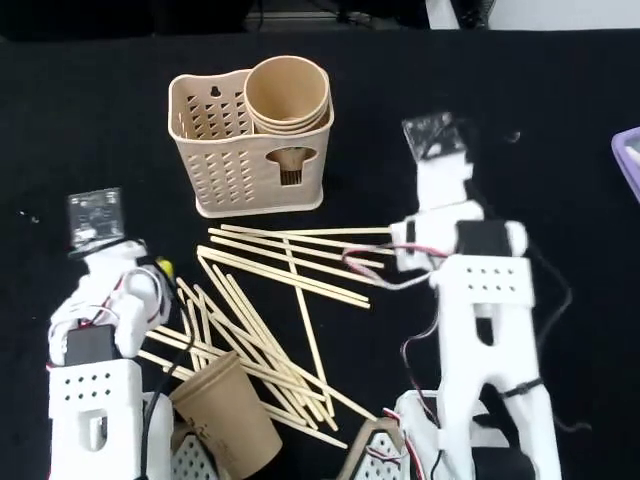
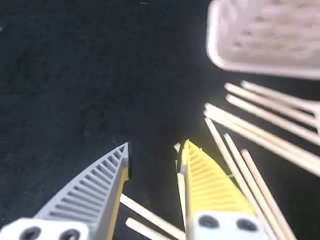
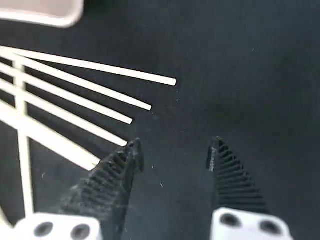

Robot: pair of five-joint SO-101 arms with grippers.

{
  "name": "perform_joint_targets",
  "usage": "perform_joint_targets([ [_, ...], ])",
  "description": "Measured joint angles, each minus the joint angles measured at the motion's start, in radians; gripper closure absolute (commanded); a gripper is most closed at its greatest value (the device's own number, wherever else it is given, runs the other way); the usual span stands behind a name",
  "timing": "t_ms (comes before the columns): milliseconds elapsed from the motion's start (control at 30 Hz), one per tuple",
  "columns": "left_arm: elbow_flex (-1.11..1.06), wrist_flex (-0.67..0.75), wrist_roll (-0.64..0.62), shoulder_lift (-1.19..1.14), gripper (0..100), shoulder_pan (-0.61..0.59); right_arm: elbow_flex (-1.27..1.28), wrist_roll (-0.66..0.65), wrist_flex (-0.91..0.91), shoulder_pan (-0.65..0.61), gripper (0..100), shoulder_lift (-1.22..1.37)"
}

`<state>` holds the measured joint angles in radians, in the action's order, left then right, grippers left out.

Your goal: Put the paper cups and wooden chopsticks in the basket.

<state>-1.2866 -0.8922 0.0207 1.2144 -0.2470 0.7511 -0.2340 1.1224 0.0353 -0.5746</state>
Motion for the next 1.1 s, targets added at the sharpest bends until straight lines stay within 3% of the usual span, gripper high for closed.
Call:
perform_joint_targets([
  [267,0.068,-0.109,0.074,0.0,82,0.069,0.285,0.126,-0.298,0.003,77.9,-0.003],
  [733,0.342,-0.328,0.184,-0.351,82,0.198,0.324,0.153,-0.334,0.005,77.9,-0.005],
  [900,0.466,-0.466,0.338,-0.42,82,0.27,0.358,0.153,-0.382,0.005,77.9,-0.005],
  [1100,0.528,-0.537,0.503,-0.431,82,0.281,0.358,0.153,-0.388,0.005,77.9,-0.005],
])
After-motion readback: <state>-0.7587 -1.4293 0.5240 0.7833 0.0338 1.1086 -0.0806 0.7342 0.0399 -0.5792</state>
